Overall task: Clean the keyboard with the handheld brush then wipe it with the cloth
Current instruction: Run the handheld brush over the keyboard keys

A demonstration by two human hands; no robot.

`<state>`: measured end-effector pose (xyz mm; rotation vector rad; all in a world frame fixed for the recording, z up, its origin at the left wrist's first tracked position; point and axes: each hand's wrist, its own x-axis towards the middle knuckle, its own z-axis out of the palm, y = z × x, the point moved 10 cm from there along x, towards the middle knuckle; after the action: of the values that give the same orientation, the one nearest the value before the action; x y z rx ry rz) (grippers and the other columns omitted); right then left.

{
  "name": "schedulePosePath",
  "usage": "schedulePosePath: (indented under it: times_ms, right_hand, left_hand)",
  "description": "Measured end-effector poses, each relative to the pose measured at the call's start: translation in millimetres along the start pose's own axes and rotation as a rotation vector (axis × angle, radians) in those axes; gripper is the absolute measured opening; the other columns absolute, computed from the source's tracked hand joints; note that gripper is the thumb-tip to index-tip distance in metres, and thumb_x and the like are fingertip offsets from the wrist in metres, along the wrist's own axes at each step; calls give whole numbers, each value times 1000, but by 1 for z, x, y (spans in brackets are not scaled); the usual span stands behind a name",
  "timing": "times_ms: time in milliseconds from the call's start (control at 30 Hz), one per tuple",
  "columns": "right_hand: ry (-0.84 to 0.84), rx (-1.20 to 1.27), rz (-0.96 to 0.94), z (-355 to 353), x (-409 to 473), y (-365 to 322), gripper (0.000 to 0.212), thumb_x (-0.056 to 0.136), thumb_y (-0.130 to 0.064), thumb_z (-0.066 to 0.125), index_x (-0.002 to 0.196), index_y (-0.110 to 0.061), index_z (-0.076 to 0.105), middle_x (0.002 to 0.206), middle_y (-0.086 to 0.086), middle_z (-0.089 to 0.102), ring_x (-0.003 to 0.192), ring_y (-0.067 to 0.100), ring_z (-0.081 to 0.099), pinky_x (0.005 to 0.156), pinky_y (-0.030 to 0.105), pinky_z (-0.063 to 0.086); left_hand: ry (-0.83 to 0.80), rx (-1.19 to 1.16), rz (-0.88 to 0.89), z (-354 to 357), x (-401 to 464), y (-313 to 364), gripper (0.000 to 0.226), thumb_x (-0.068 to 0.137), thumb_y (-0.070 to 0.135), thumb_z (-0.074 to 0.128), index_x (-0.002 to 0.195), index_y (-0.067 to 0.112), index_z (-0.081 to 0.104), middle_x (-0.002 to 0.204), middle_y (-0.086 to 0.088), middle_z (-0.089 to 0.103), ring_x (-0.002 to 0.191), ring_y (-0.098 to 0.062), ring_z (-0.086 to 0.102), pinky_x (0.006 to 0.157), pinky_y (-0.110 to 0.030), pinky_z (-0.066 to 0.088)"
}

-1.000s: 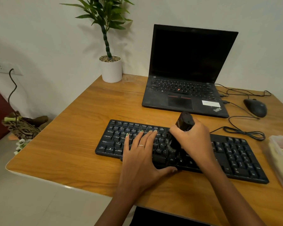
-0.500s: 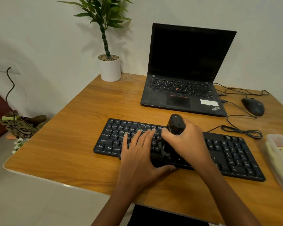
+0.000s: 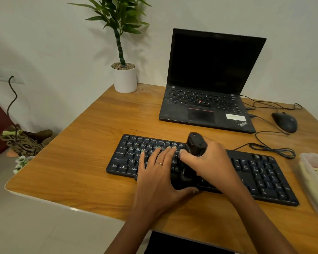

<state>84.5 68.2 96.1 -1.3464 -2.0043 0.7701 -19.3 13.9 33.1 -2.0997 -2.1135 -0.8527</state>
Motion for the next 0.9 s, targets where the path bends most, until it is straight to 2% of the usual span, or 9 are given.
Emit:
schedulePosePath:
  times_ms: [133, 267, 400, 500, 567, 633, 700, 800, 900]
  right_hand:
    - [206, -10, 24, -27, 7, 12, 22, 81, -26, 67, 70, -10, 55, 63, 4, 59, 59, 22, 60, 46, 24, 44]
    - [27, -27, -20, -8, 7, 3, 20, 80, -26, 67, 75, -9, 56, 71, 9, 64, 64, 25, 62, 55, 38, 52]
    - [171, -52, 18, -31, 13, 15, 25, 80, -28, 67, 70, -9, 54, 66, 8, 62, 64, 26, 63, 51, 32, 49]
    - [29, -26, -36, -15, 3, 8, 23, 81, -27, 68, 71, -12, 54, 66, 5, 60, 58, 20, 58, 47, 25, 44]
    - [-2, -29, -51, -14, 3, 7, 23, 81, -29, 68, 73, -12, 55, 68, 6, 61, 60, 19, 59, 50, 28, 48]
    - [133, -43, -28, -30, 8, 13, 25, 81, -29, 68, 73, -9, 55, 69, 9, 61, 65, 25, 61, 53, 35, 50]
    - [167, -23, -20, -33, 7, 15, 25, 81, -28, 69, 73, -9, 55, 70, 11, 61, 64, 26, 60, 53, 35, 49]
    - [-59, 33, -11, -5, 3, 10, 22, 81, -28, 68, 77, -10, 56, 73, 10, 63, 59, 22, 60, 49, 28, 49]
    - [106, -45, -18, -23, 15, 15, 24, 82, -29, 67, 74, -11, 55, 69, 9, 63, 61, 24, 61, 49, 28, 47]
  left_hand:
    - [-7, 43, -2, 1, -1, 1, 109, 63, 95, 35, 141, 20, 43, 139, 5, 52, 132, -20, 44, 112, -53, 17]
    - [-15, 40, -10, 0, 0, 0, 109, 63, 96, 33, 142, 21, 42, 140, 6, 51, 133, -18, 43, 113, -54, 14]
    - [-21, 51, -12, -5, -4, -3, 110, 62, 97, 31, 142, 22, 43, 140, 6, 51, 133, -17, 42, 113, -59, 11]
    - [-1, 81, -41, -16, -10, -20, 109, 63, 98, 30, 140, 23, 45, 140, 5, 52, 132, -18, 45, 113, -59, 6]
    - [0, 74, -58, -24, -15, -34, 108, 63, 98, 30, 140, 23, 45, 141, 6, 51, 133, -17, 44, 113, -54, -3]
    - [-2, 53, -69, -29, -18, -41, 106, 64, 96, 33, 140, 24, 46, 142, 7, 49, 134, -16, 42, 114, -51, -8]
    - [-8, 48, -57, -29, -19, -40, 101, 67, 93, 34, 139, 24, 47, 141, 7, 51, 133, -16, 43, 115, -51, -5]
    - [-6, 42, -46, -26, -18, -38, 95, 71, 91, 31, 137, 24, 48, 139, 6, 53, 132, -15, 45, 114, -54, 3]
    - [-25, 39, -50, -23, -17, -39, 96, 71, 91, 30, 138, 24, 47, 140, 7, 52, 133, -15, 43, 115, -56, 10]
